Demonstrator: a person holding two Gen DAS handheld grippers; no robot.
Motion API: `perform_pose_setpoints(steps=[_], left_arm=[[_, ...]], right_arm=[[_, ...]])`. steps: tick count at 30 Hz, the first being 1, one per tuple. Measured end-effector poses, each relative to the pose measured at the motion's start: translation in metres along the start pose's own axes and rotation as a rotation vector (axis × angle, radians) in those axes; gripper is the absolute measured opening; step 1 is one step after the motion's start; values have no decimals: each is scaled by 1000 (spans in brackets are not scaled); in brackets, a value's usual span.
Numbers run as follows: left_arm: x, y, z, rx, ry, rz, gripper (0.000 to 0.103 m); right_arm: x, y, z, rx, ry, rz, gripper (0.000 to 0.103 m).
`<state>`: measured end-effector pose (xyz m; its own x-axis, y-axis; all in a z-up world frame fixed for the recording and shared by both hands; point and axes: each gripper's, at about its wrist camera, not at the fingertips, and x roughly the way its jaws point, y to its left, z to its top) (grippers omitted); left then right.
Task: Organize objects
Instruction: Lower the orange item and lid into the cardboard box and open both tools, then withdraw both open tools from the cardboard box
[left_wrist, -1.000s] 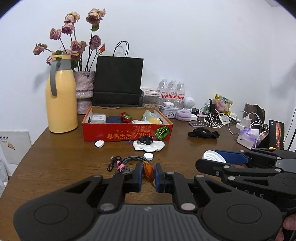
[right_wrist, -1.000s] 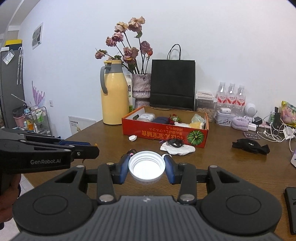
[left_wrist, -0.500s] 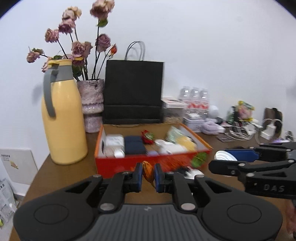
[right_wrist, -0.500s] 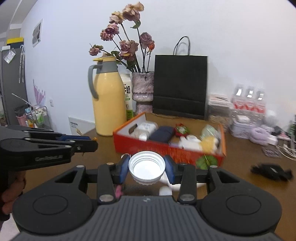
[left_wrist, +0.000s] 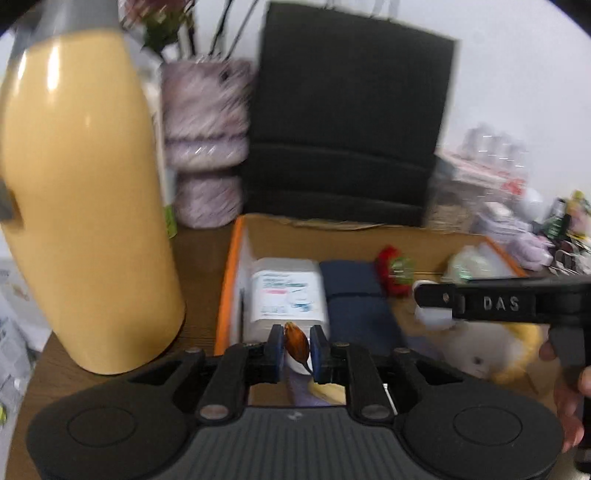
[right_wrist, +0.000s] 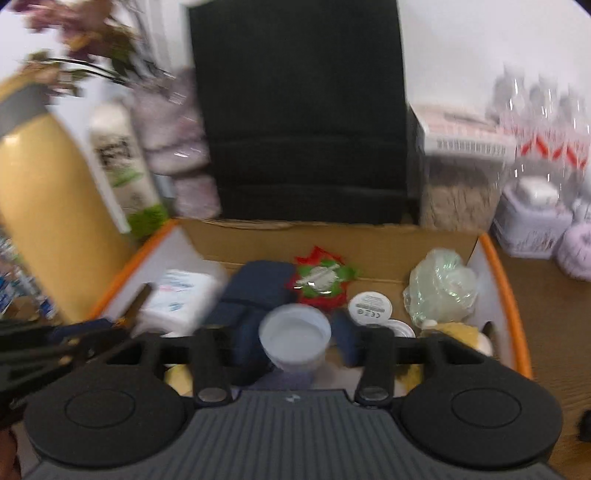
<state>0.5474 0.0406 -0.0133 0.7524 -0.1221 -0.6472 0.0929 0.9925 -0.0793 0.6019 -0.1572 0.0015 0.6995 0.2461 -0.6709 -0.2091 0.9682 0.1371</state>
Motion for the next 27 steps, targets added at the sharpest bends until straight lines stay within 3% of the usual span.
perform_pose_setpoints(steps=[2, 6, 11, 14, 18, 23, 27], left_arm=[[8, 3, -2, 7, 9, -2, 25], [0, 2, -2, -4, -20, -47, 62], [-29, -11, 1, 16, -70, -5, 69], [-67, -16, -4, 26, -126, -50, 86], [-121, -24, -31, 40, -145, -73, 87], [-197, -37, -82, 56, -173, -99, 91], [-248, -52, -129, 90, -199, -130, 95]], right_arm=[[9, 2, -3, -20, -3, -16, 70], [-5, -3, -6, 17, -37, 13, 71], [-50, -7, -8, -8, -86, -3, 75], [-92, -14, -21, -22, -121, -7, 82], [-152, -24, -54, -32, -150, 4, 88], [-226, -6, -114, -135, -213, -50, 98], [-280, 12, -165, -145, -242, 7, 101]])
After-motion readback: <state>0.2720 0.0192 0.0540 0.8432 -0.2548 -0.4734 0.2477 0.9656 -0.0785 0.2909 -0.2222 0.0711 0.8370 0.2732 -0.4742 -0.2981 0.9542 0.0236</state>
